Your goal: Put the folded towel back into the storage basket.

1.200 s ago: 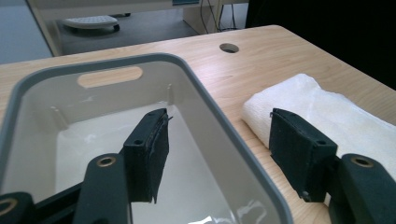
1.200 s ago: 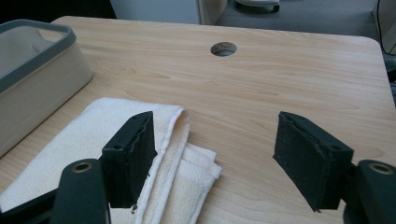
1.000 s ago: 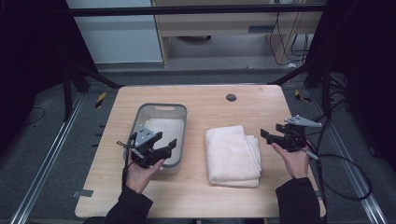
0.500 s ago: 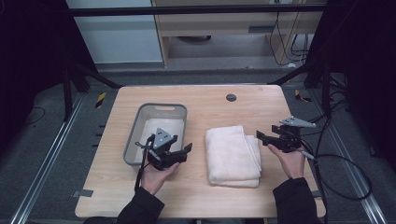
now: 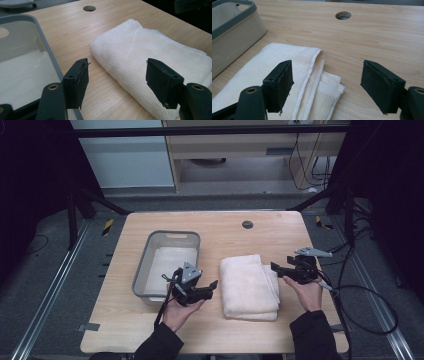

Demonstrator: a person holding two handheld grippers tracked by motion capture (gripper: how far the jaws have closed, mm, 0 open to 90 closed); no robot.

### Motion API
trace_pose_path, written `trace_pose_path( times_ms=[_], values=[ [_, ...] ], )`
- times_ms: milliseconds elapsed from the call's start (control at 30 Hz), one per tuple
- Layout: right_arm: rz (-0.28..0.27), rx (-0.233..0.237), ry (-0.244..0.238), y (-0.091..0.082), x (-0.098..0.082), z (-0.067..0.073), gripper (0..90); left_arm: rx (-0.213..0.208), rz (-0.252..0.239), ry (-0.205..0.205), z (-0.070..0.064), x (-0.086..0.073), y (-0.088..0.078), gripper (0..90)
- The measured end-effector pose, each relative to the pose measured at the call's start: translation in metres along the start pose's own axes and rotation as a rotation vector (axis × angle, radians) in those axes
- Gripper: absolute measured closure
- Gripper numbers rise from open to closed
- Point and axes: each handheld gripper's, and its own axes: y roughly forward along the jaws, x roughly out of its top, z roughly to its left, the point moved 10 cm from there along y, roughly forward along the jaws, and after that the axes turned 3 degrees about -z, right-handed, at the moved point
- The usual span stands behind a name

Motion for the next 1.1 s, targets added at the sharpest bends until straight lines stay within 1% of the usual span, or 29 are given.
trace_pose_path(
  times_ms=[200,267,300,333,367,467,567,633,700,733,767,867,933,1033,1100],
  values=[
    [0.008,0.001,0.003,0.003,-0.004,-0.001,24.7,-0.018,0.017,-0.001,-0.007,-0.005,0.006,33.7],
    [0.014,0.001,0.001,0.003,-0.005,-0.002,24.7,-0.028,0.022,-0.005,-0.011,-0.007,0.010,33.6],
    [0.023,0.001,-0.002,0.006,-0.008,-0.001,24.7,-0.034,0.027,0.001,-0.014,-0.008,0.012,33.4],
    [0.027,0.002,0.001,0.007,-0.009,0.000,24.7,-0.034,0.027,0.001,-0.014,-0.008,0.012,33.3],
    [0.031,0.001,-0.008,0.008,-0.010,0.000,24.7,-0.038,0.037,0.009,-0.017,-0.010,0.014,33.1],
    [0.044,0.002,-0.016,0.011,-0.013,0.001,24.7,-0.046,0.048,0.011,-0.021,-0.014,0.017,32.7],
    [0.057,0.010,-0.011,0.014,-0.017,0.002,24.5,-0.051,0.063,0.014,-0.024,-0.019,0.021,32.5],
    [0.067,0.008,0.000,0.015,-0.020,0.002,24.0,-0.054,0.075,0.019,-0.027,-0.022,0.024,32.4],
    [0.069,0.018,0.008,0.016,-0.022,0.002,24.0,-0.056,0.085,0.019,-0.030,-0.025,0.026,32.3],
    [0.070,0.023,0.020,0.016,-0.023,0.003,24.0,-0.056,0.085,0.019,-0.030,-0.025,0.026,32.1],
    [0.074,0.022,0.010,0.017,-0.024,0.003,23.9,-0.058,0.098,0.020,-0.032,-0.029,0.029,31.8],
    [0.087,0.023,0.009,0.020,-0.028,0.004,23.7,-0.058,0.106,0.020,-0.033,-0.032,0.031,31.1],
    [0.095,0.023,0.006,0.022,-0.031,0.004,22.9,-0.058,0.114,0.012,-0.035,-0.035,0.034,30.6],
    [0.102,0.032,0.019,0.023,-0.035,0.005,22.6,-0.058,0.124,0.011,-0.036,-0.037,0.037,29.5],
    [0.110,0.038,0.027,0.025,-0.037,0.007,22.5,-0.062,0.130,0.003,-0.036,-0.039,0.039,28.7]
  ],
)
